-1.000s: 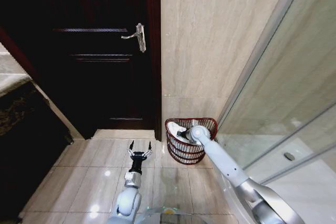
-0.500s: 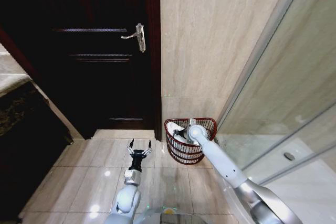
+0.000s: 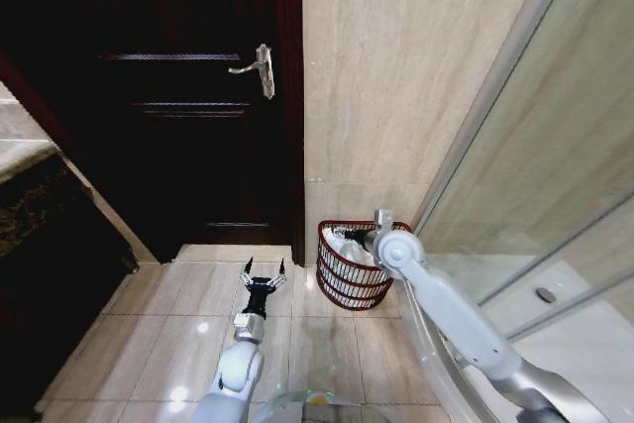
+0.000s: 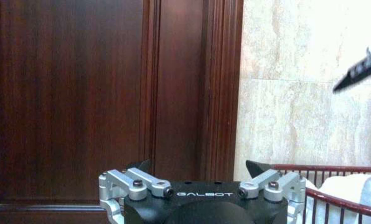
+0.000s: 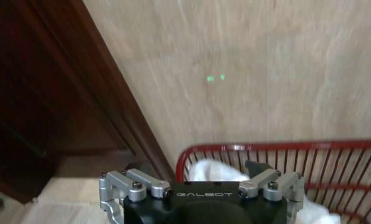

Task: Discard the used towel into the hamper.

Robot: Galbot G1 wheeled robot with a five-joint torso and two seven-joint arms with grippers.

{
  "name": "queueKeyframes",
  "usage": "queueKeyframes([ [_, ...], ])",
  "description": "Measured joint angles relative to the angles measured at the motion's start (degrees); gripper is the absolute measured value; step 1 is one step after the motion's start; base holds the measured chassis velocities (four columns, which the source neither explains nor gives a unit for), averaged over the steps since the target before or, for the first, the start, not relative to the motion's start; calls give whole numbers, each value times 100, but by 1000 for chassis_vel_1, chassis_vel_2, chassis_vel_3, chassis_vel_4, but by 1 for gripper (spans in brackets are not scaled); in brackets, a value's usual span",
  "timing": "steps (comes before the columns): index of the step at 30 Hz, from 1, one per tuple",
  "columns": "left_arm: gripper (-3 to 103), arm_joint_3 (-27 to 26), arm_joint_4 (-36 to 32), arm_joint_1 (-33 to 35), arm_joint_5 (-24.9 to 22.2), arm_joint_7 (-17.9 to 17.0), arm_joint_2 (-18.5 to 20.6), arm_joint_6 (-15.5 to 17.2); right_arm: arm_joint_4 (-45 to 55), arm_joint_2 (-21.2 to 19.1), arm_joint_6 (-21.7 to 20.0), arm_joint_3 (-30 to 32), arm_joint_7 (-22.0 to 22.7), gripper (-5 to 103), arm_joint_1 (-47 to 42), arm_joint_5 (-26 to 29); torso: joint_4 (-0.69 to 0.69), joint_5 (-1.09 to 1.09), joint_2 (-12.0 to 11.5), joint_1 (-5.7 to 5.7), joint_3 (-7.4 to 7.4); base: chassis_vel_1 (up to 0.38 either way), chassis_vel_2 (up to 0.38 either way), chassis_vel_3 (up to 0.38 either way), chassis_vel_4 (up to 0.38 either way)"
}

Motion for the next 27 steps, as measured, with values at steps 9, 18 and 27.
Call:
queueKeyframes([
  [9,100,-32,-11,-56,-54,9,21,38,679,-355,650,415,-1083,100,-471,-1648,1,-1,0,0,0,0,0,0,0],
  [18,100,-7,-64,-43,-98,-13,-28,58,1023,-119,2368,1594,-2717,100,-2361,-4711,-1,0,0,0,0,0,0,0,0],
  [27,100,-3,-271,16,-106,-1,13,83,995,1227,3197,2138,-2773,100,-3893,-6678,-1,-1,0,0,-1,0,0,0,0],
])
